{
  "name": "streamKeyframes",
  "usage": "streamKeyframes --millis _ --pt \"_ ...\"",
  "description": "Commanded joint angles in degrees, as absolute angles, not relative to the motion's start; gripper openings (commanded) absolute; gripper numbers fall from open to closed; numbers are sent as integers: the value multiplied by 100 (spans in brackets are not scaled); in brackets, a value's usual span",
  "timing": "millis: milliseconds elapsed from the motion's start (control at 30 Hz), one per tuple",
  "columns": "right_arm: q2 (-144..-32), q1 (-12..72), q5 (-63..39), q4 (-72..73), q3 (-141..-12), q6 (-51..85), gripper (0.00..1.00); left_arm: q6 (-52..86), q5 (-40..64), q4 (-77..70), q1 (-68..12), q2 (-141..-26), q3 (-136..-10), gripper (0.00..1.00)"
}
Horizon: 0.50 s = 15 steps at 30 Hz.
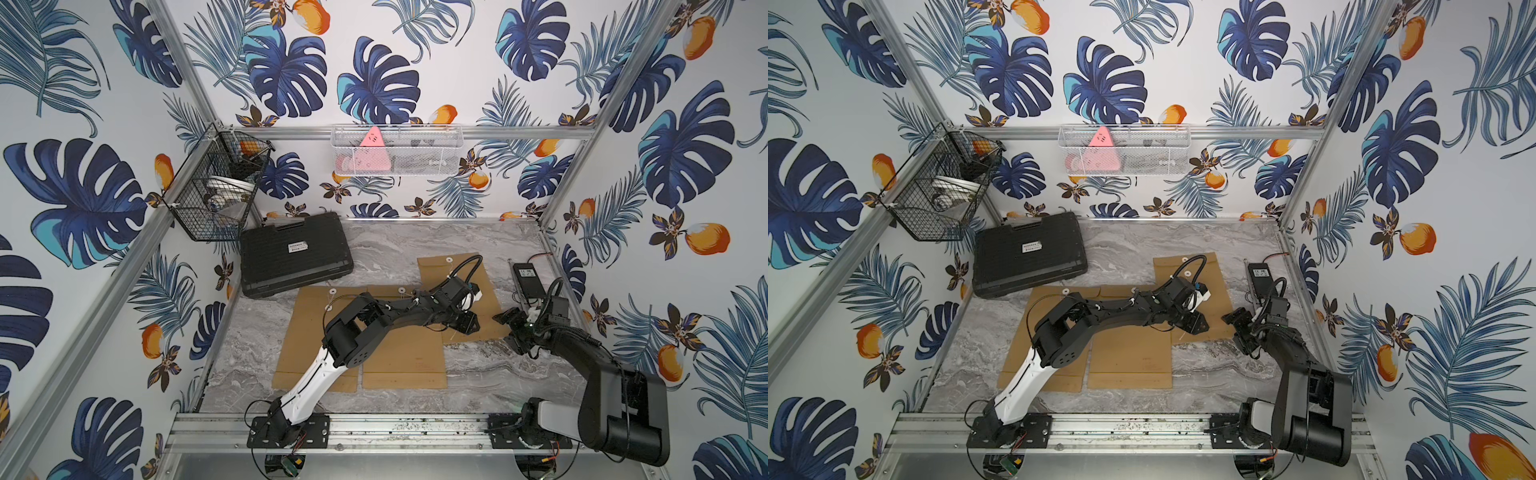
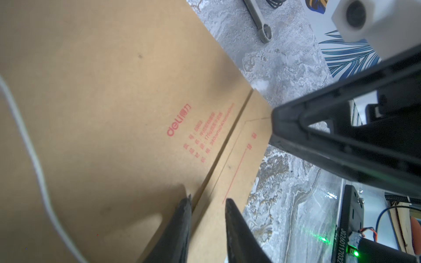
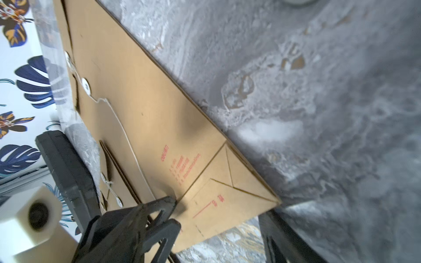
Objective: Close the mouth of the file bag
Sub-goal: Pick up the file bag from the center of the board.
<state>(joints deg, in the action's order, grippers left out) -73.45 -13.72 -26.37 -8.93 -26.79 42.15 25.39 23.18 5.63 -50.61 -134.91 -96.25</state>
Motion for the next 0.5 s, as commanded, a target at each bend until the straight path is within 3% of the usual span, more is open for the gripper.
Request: streamKeyframes --millis 0,267,467 --pt "-7221 -1383 -2406 -91 -2347 4764 78 2452 2107 1731 -5089 -13682 -9478 31" --pt "-6771 -1371 -2807 1573 -1749 5248 75 2468 2175 1654 -5089 -13772 -9422 29" --pt "-7171 -1238 -2870 2367 -1637 5319 68 2492 2241 1618 -5097 -13843 -9468 28"
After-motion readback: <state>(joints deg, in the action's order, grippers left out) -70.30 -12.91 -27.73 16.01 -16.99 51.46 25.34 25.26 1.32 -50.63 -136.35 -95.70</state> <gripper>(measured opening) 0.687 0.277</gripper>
